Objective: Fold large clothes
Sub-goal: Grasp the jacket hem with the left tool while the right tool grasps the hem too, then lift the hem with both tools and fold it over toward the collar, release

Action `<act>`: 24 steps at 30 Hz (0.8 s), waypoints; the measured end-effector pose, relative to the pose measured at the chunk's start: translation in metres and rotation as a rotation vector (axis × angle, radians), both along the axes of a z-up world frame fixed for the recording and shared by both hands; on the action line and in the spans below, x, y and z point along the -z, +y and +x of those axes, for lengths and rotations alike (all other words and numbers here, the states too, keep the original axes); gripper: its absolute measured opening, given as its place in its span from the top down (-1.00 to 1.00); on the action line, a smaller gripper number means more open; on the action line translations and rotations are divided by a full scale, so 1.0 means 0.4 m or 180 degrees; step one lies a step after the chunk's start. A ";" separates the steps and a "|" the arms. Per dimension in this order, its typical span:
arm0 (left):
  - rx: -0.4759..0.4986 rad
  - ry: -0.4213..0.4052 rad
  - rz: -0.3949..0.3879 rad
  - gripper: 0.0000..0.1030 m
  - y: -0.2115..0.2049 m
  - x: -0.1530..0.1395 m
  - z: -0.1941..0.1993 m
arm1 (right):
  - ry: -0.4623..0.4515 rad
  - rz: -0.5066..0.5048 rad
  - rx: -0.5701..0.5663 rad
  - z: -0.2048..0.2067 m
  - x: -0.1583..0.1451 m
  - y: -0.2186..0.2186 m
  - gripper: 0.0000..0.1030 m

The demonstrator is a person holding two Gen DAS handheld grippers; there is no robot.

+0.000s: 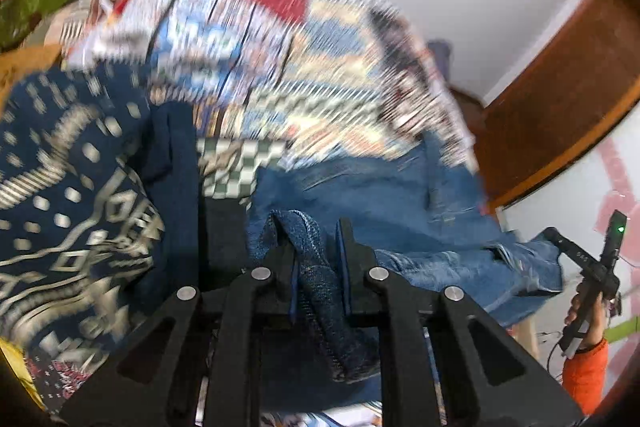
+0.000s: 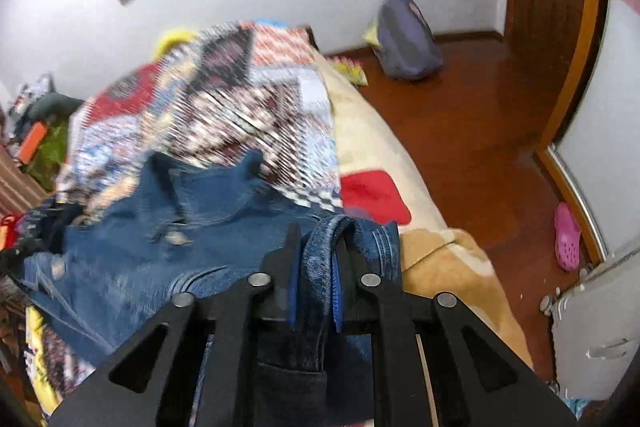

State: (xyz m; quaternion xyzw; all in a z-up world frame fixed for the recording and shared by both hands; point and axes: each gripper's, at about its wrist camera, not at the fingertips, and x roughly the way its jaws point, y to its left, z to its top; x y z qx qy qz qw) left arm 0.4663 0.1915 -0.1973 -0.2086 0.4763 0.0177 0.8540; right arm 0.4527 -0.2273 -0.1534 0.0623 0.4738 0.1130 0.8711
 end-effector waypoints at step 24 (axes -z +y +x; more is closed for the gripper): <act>0.0863 -0.0128 0.1104 -0.37 -0.232 -0.079 -0.200 | -0.0027 -0.0197 -0.0745 -0.281 -0.089 0.071 -0.60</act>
